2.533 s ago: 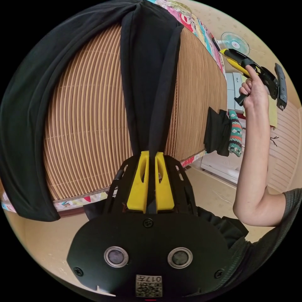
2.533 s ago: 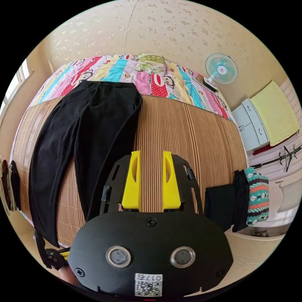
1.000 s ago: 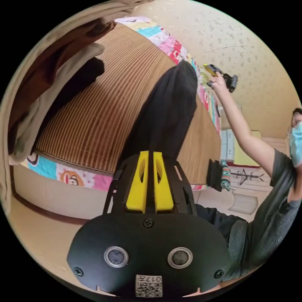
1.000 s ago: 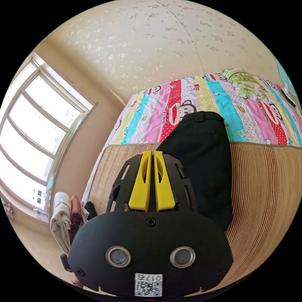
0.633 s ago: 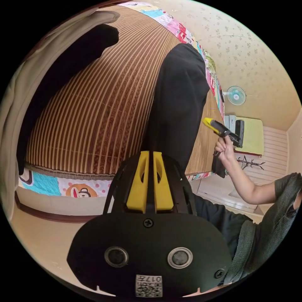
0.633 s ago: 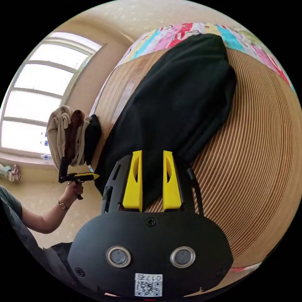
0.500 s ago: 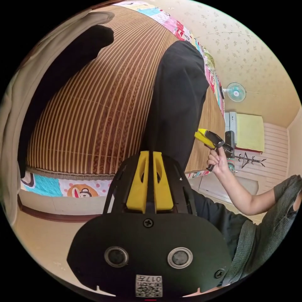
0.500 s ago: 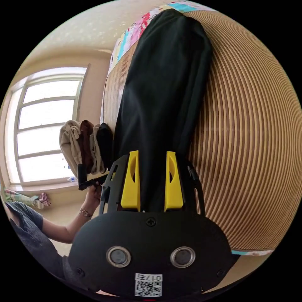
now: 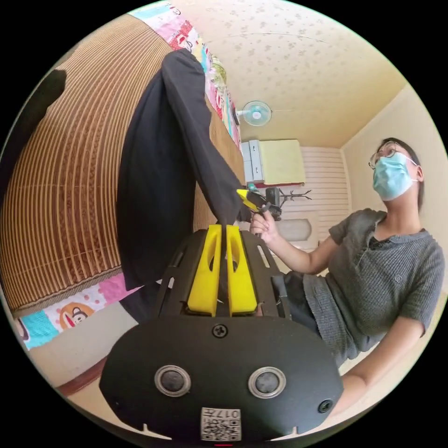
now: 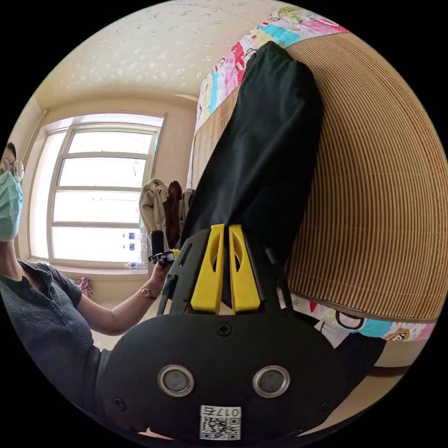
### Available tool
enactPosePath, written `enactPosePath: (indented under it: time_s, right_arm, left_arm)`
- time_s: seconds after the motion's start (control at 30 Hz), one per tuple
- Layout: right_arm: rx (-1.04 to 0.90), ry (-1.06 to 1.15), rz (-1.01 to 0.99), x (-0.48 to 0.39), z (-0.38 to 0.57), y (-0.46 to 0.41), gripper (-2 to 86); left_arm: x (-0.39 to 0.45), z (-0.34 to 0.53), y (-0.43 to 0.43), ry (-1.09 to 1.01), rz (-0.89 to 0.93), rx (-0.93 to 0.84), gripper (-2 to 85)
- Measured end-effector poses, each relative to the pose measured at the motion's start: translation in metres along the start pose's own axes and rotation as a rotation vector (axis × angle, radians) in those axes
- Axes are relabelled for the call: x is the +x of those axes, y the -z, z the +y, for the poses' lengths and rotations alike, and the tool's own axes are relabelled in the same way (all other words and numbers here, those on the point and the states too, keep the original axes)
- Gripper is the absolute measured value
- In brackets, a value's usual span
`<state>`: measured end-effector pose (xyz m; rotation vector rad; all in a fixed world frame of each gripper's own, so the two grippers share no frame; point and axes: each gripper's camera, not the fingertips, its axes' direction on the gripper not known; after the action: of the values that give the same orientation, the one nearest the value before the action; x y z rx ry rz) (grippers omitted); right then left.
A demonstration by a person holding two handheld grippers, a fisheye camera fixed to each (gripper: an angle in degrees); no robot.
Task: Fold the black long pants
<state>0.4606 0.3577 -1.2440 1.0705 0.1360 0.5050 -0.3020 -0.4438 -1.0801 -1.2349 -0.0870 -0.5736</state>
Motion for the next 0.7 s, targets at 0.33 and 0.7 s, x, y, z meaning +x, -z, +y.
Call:
enactPosePath:
  time_s: [0.33, 0.7]
  right_arm:
    - [-0.201, -0.096, 0.232, 0.058, -0.02, -0.073, 7.9]
    - [-0.313, -0.226, -0.003, 0.114, -0.072, -0.091, 9.3]
  left_arm:
    - [-0.01, 0.004, 0.001, 0.218, -0.382, 0.147, 4.1]
    - [-0.015, -0.062, -0.07, 0.178, -0.537, -0.304, 6.5]
